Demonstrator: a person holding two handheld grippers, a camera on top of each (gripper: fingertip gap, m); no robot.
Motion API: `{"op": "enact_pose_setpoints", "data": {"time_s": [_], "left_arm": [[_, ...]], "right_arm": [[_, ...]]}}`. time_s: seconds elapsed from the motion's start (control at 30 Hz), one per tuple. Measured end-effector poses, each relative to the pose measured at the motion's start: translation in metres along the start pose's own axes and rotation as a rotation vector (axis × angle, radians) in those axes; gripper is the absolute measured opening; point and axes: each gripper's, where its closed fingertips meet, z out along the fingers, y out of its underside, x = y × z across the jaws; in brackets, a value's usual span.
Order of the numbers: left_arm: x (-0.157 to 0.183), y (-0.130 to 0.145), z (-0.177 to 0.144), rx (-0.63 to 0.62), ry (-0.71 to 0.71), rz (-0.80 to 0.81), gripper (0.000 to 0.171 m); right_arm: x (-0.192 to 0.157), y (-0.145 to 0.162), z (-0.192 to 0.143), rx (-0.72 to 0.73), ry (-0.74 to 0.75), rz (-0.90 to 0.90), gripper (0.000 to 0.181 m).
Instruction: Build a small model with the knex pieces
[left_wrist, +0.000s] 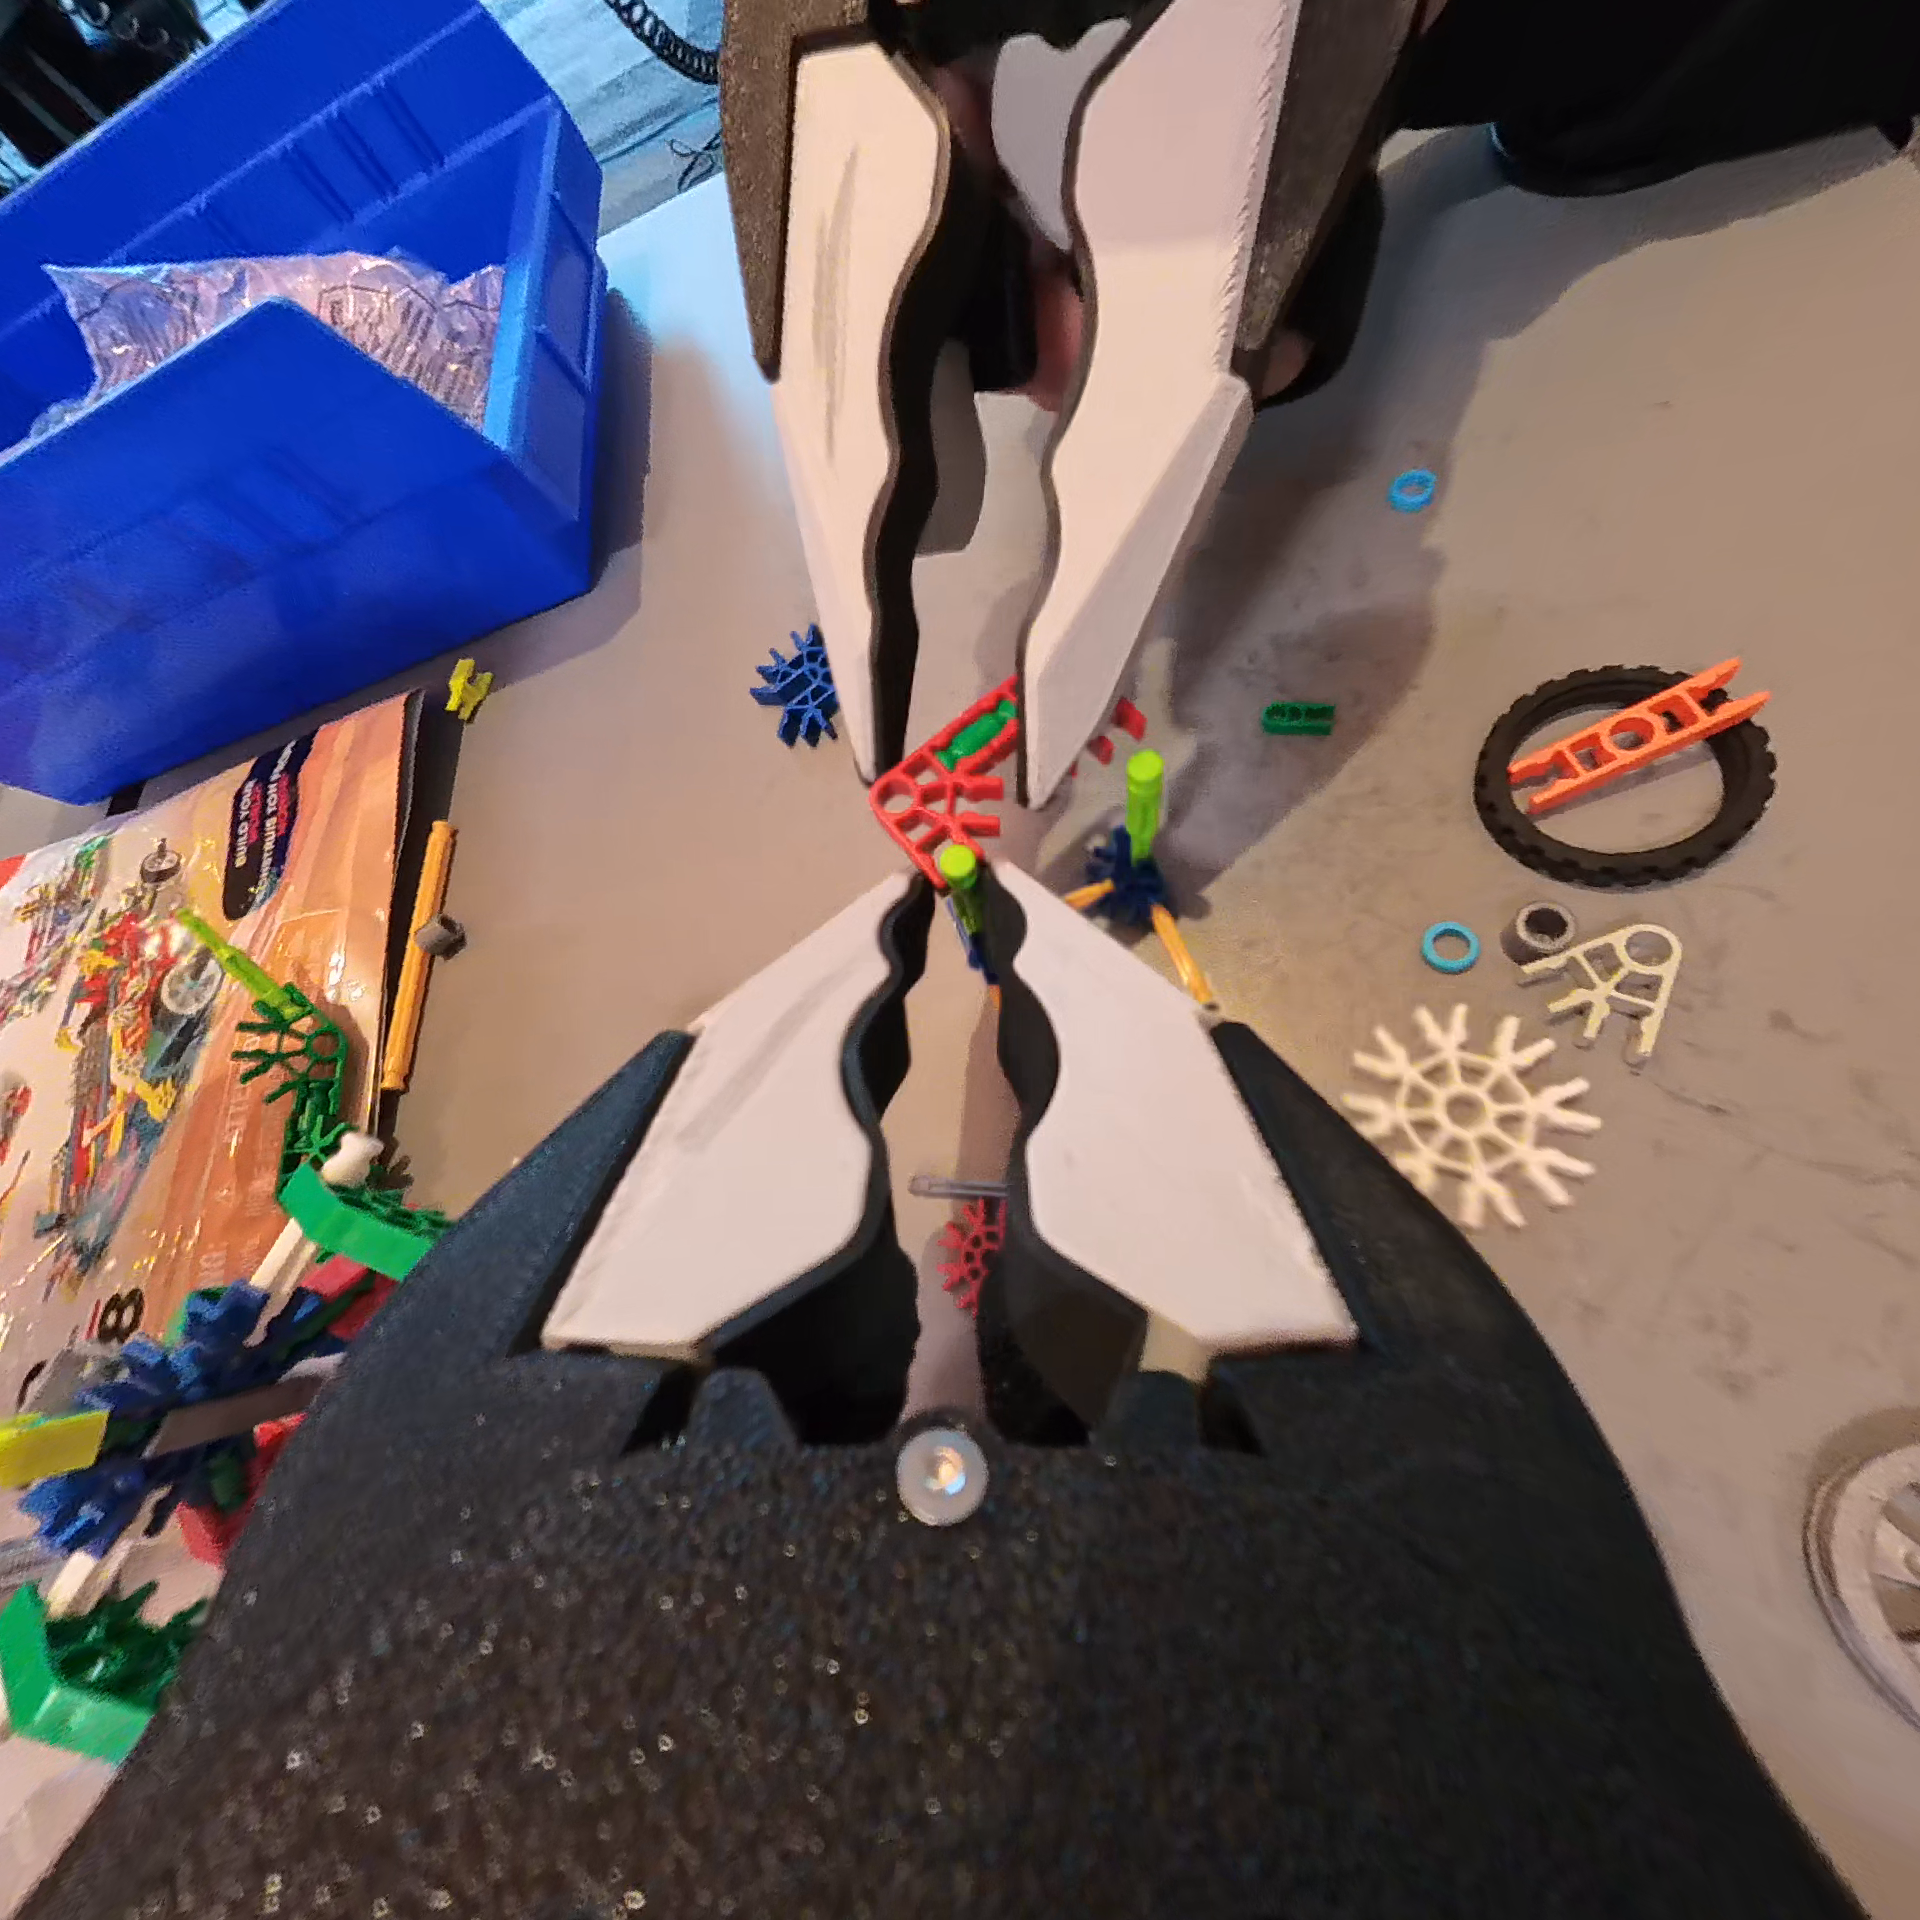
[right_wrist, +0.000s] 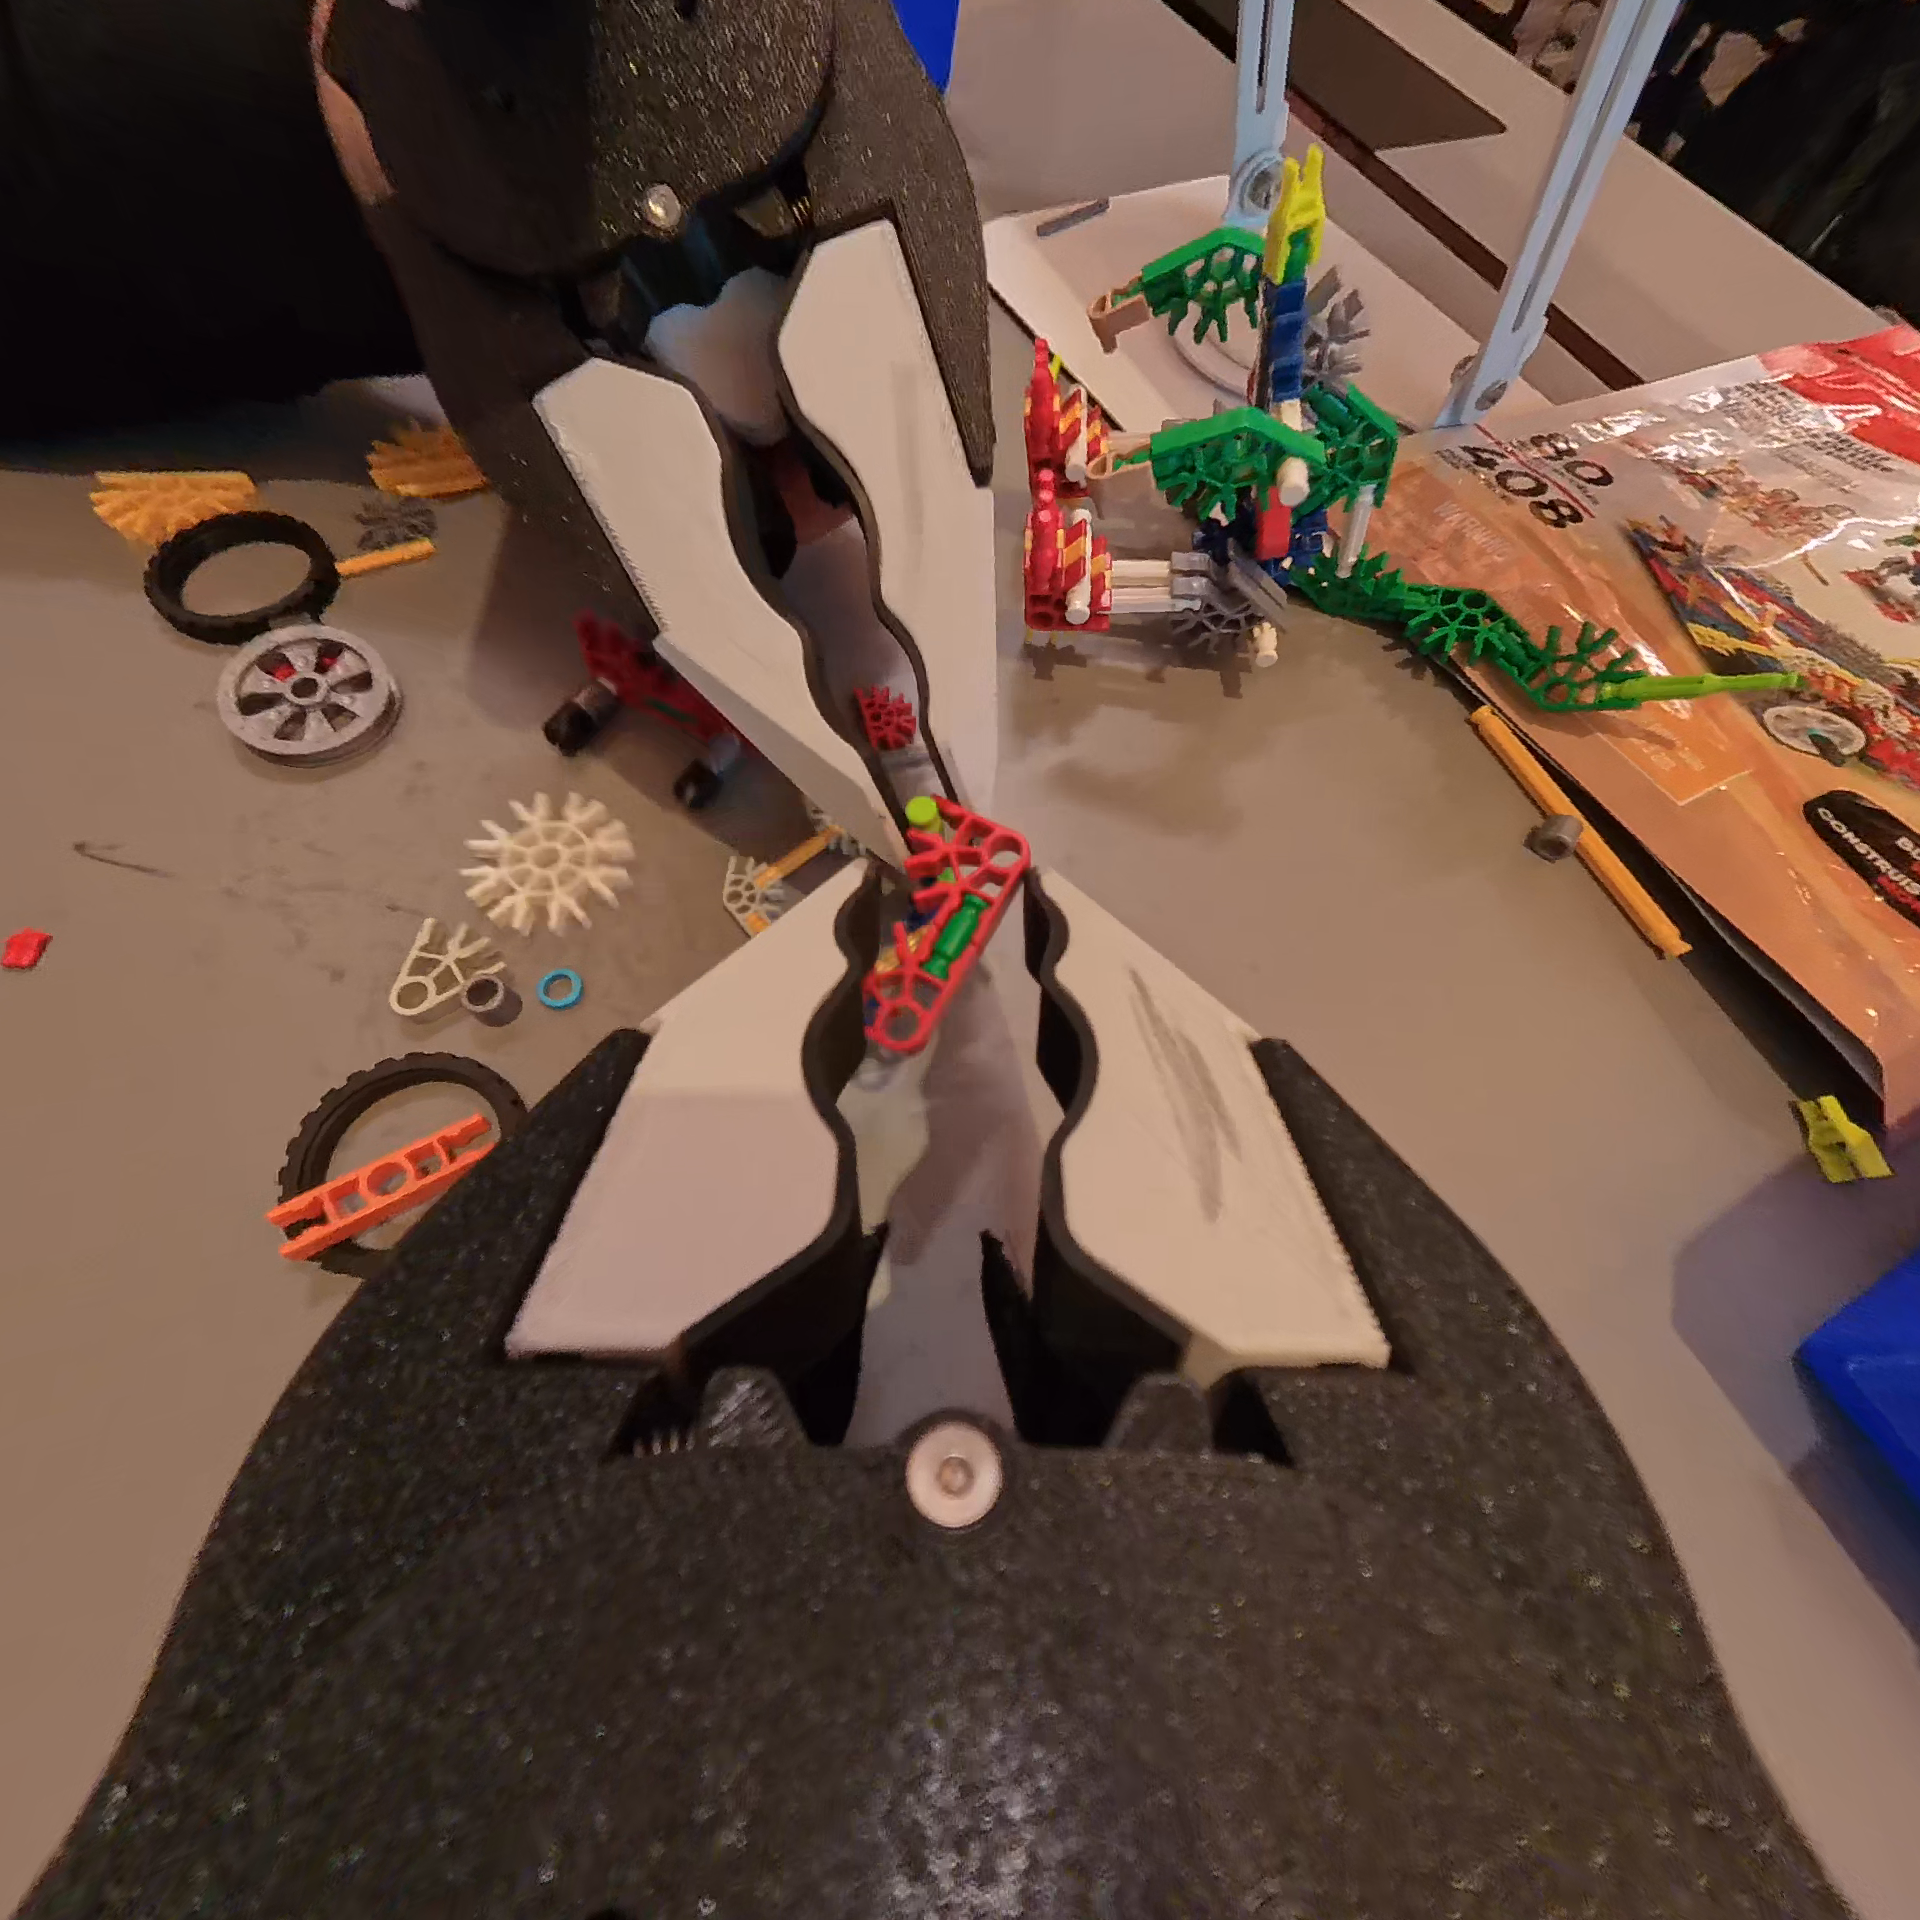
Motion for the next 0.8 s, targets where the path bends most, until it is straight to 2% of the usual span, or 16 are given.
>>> {"op": "enact_pose_setpoints", "data": {"time_s": [0.8], "left_arm": [[-0.0026, 0.003, 0.0013, -0.009, -0.024, -0.046, 0.011]], "right_arm": [[0.0043, 0.0036, 0.0039, -0.022, 0.035, -0.003, 0.02]]}}
